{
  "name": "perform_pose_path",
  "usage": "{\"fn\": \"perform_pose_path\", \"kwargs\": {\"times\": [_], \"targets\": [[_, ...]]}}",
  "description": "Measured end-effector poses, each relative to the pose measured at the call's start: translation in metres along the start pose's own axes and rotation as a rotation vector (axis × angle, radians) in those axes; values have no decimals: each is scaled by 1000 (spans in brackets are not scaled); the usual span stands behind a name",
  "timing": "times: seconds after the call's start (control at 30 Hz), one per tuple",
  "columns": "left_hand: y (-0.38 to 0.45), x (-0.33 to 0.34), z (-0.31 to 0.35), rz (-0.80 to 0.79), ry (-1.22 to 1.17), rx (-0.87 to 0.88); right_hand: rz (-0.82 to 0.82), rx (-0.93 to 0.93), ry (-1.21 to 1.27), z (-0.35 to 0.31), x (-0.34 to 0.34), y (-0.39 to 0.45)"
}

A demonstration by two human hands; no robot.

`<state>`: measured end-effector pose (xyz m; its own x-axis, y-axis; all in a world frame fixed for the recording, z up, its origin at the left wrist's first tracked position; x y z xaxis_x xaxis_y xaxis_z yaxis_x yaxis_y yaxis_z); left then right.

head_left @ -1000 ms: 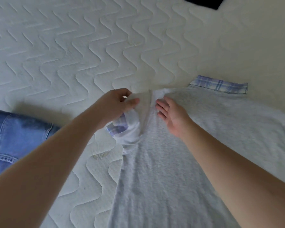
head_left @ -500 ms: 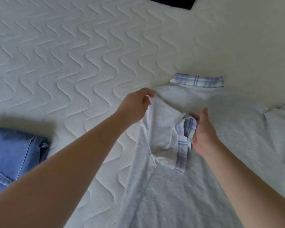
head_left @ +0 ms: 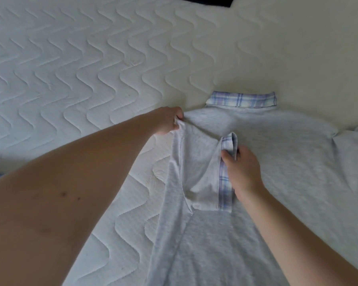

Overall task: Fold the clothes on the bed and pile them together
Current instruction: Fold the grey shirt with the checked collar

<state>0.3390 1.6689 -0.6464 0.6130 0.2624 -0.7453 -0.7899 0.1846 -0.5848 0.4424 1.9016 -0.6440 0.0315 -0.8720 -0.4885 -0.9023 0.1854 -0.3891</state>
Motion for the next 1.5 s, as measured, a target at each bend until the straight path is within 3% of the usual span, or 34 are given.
{"fn": "perform_pose_path", "kwargs": {"times": [0.13,0.23,0.37,0.5,0.67,0.8,0.97,1.07,1.23,1.3,1.43,1.5], "targets": [[7,-5,-1,-35,93,-10,-103,-139,105,-17,-23,-1],[11,-13,-1,-10,174,-28,-71,-126,89,-13,-39,6],[15,-26,4,-14,169,21,-37,1,30,11,-54,18],[15,-26,8,-182,88,25,-220,204,146,36,-40,9],[20,-33,8,-189,170,45,14,-44,-68,36,-51,7],[22,-42,10,-200,99,26,75,-157,-198,34,-68,12],[29,-24,24,33,169,-44,46,-120,-369,47,-69,21],[18,-7,25,225,-86,-93,91,-128,-327,43,-73,17],[-30,29,17,446,-417,-190,387,-205,-216,35,-87,-18],[-56,54,12,421,-431,-250,317,-159,-153,40,-73,-45],[-111,110,8,293,-537,-343,-109,122,-55,68,-11,-103],[-138,137,10,211,-629,-368,-205,202,-41,73,13,-121]]}}
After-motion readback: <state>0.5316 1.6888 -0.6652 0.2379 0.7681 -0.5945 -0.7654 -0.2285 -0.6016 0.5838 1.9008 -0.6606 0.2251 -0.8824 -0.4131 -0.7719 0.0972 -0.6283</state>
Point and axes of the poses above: each hand's wrist, its own y-axis towards the middle knuckle, its own x-axis out of the palm, z = x × y, the point moved 4 cm from there along y, towards the middle knuckle, and after that the axes turned 2 degrees about -z, right-handed, at the moved point
